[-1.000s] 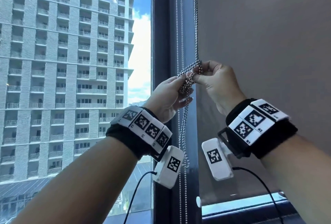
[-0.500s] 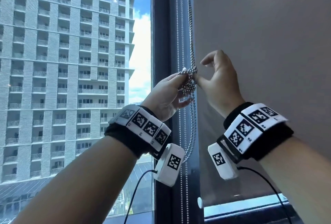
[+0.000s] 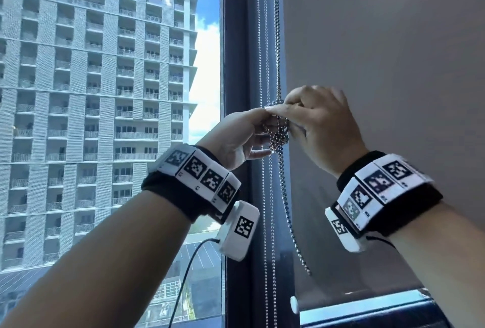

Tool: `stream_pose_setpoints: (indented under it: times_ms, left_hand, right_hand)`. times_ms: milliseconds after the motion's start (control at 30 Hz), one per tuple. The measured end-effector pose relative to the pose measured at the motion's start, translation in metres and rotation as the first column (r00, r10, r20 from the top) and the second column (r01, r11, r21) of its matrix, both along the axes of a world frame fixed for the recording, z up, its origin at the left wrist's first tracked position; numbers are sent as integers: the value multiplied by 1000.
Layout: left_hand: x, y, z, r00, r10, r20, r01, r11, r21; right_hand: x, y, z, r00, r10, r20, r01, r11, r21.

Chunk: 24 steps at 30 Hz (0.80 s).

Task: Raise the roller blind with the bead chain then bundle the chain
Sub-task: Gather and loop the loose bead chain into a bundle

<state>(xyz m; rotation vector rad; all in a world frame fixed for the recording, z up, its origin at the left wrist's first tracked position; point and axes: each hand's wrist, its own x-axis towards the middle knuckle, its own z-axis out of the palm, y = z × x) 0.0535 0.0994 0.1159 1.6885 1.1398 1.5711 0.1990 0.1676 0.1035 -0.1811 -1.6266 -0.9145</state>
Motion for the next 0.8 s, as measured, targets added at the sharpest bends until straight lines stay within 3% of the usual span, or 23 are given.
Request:
stream_pose_setpoints:
  times_ms: [233,433,533,633,733,800]
  left_hand:
    - [-5,-2,-1,998,-8,-57,8,1000,-4]
    - [-4,-2,-1,987,90,-130,-75,991,114]
    - [-4,4,-7,970,180,-165,-137,961,241]
    - [0,12,-18,939,244,-242,-151,925,348]
    - [1,22,-20,895,369,-250,-227,860,456]
    - [1,26,-17,872,427,-239,-266,823,502]
  right_hand:
    - [7,5,11,994,-37,100,41,998,-41]
    - [10,5,19,982,-87,168,89,996,-3]
    - [11,4,16,992,116,51,-101,968,-229]
    - [5,3,10,931,355,-85,-354,826,-438]
    - [-1,-4,6,784,593,-186,-571,569,-592]
    - [-2,-7,3,697,669,-258,-633,405,-659]
